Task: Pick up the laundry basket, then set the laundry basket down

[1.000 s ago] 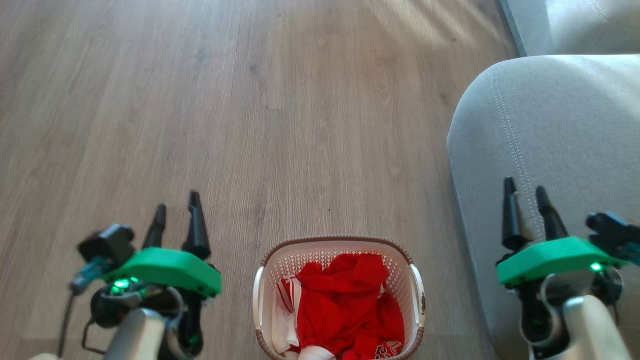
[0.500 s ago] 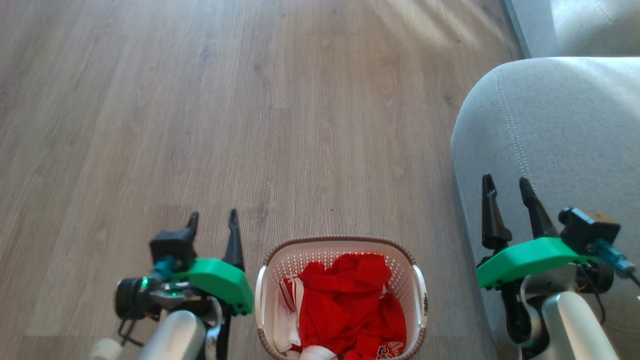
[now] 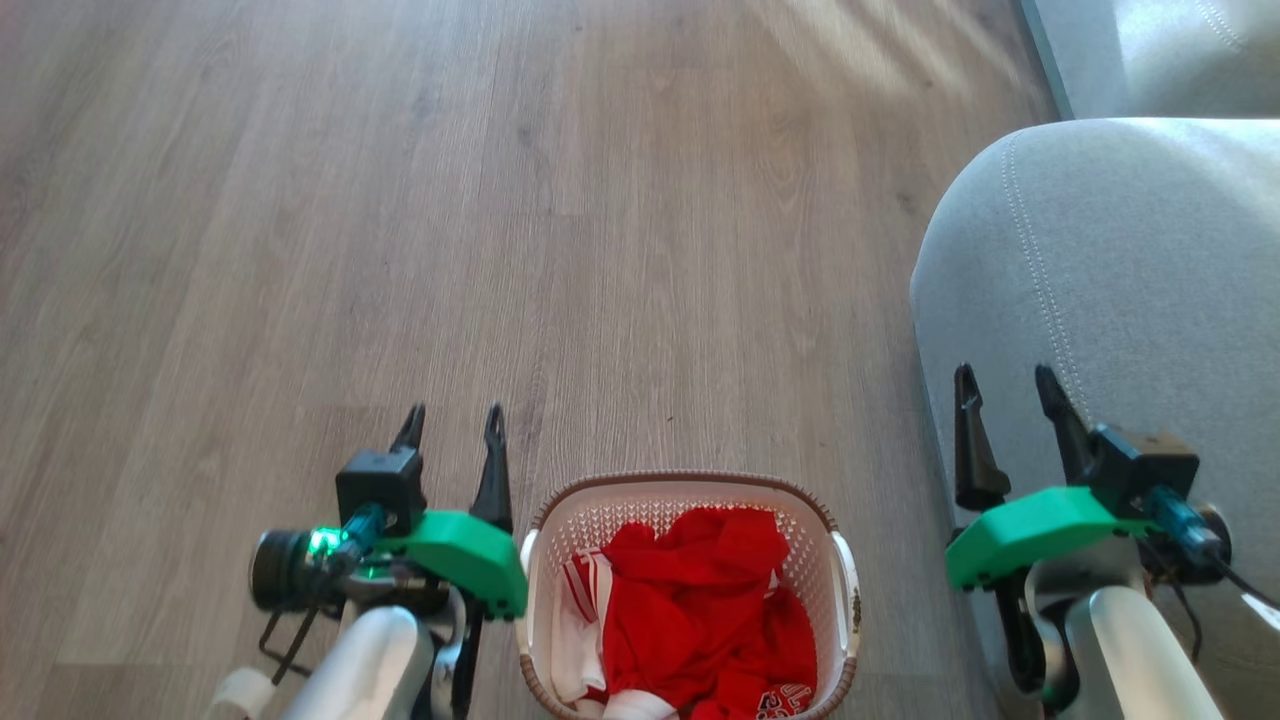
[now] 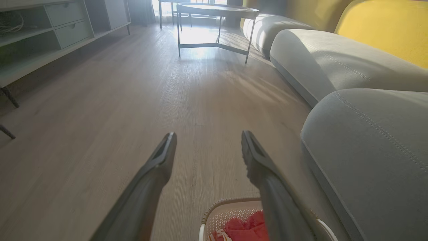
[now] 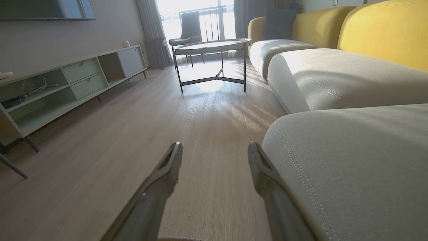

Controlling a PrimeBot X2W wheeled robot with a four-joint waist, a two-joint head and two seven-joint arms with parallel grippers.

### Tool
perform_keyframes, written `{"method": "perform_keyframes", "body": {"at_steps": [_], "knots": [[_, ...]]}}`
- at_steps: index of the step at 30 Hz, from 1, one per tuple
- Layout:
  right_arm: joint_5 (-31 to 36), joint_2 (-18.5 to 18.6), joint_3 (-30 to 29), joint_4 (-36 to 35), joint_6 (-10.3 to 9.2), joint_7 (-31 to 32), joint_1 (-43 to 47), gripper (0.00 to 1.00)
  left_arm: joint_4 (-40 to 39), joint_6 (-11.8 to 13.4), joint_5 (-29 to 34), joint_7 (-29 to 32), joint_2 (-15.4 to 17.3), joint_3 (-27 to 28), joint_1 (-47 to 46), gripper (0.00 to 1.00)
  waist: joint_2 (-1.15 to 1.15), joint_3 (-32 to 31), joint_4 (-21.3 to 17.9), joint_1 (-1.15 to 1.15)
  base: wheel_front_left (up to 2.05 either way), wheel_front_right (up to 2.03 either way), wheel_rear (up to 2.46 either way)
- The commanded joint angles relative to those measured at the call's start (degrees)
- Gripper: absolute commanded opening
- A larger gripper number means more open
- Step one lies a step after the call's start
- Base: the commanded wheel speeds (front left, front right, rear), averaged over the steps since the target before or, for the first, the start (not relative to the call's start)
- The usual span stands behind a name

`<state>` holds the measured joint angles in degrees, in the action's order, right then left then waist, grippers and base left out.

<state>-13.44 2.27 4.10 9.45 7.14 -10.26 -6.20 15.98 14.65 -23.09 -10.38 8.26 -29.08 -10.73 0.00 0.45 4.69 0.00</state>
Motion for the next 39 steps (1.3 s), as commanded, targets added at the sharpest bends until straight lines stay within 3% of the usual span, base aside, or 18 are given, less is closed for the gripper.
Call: {"method": "perform_keyframes", "body": {"at_steps": [1, 17, 24, 29, 34, 39], "knots": [[1.9, 0.5, 1.2, -2.7, 0.29, -1.1, -3.8, 1.00, -2.9, 0.5, 2.5, -1.0, 0.0, 2.0, -3.9, 1.00, 0.00, 0.1, 0.0, 0.00, 0.00, 0.00, 0.00], [9.4, 0.6, 0.3, -11.8, 0.33, -3.6, -4.0, 1.00, -17.5, 4.9, 15.9, -3.5, -2.2, 5.4, -2.7, 1.00, 0.00, 1.0, 0.6, 0.00, 0.00, 0.00, 0.00], [13.3, 0.6, 0.7, -12.3, 0.35, -4.7, -3.8, 1.00, -19.5, 1.6, 19.7, -4.6, -3.5, 5.9, -2.1, 1.00, 0.00, 1.2, 0.8, 0.00, 0.00, 0.00, 0.00], [12.5, 0.6, 0.5, -10.5, 0.35, -4.7, -3.5, 1.00, -19.6, -1.2, 19.7, -4.6, -4.4, 7.6, -1.1, 1.00, 0.00, 1.2, 0.6, 0.00, 0.00, 0.00, 0.00], [10.6, 0.6, -0.2, -7.9, 0.35, -4.7, -3.1, 1.00, -14.7, -5.7, 18.6, -4.6, -4.9, 7.8, 0.4, 1.00, 0.00, 1.2, 0.2, 0.00, 0.00, 0.00, 0.00], [10.0, 0.6, -0.4, -3.9, 0.35, -4.7, -2.6, 1.00, -10.9, -7.9, 16.9, -4.6, -5.3, 10.0, 0.8, 1.00, 0.00, 1.3, 0.0, 0.00, 0.00, 0.00, 0.00]]}}
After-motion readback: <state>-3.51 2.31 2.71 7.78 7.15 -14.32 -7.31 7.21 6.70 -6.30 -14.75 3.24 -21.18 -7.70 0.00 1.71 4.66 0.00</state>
